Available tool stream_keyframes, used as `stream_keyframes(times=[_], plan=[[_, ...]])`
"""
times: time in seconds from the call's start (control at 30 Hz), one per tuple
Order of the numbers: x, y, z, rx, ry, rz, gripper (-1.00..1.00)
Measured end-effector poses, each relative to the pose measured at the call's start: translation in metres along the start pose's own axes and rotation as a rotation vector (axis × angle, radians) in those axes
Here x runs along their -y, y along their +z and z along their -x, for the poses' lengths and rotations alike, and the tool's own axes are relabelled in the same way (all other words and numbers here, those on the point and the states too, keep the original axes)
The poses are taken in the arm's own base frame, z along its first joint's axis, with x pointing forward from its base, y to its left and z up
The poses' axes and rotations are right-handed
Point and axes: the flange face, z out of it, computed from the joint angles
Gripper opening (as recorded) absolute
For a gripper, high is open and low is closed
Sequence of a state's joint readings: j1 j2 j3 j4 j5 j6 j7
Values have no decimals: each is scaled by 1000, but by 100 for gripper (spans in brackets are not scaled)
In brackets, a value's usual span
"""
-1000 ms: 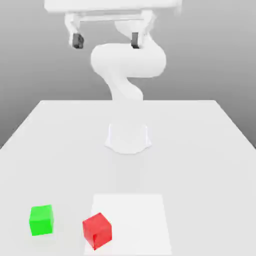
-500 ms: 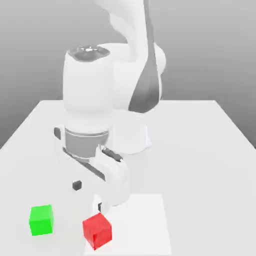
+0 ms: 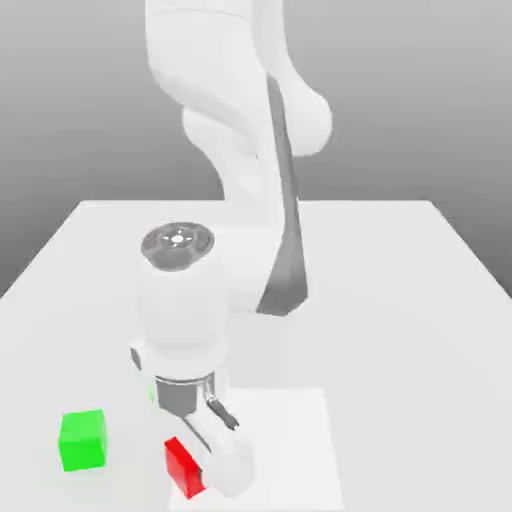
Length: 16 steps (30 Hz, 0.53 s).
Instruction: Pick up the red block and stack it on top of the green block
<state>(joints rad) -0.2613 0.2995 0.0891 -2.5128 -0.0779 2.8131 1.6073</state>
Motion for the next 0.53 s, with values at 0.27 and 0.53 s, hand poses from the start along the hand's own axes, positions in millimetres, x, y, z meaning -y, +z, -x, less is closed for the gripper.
stream_keyframes(times=[0.27, 0.53], plan=[[-20, -67, -129, -4, 276, 2, -100], [-27, -19, -152, -2, 327, 1, 100]])
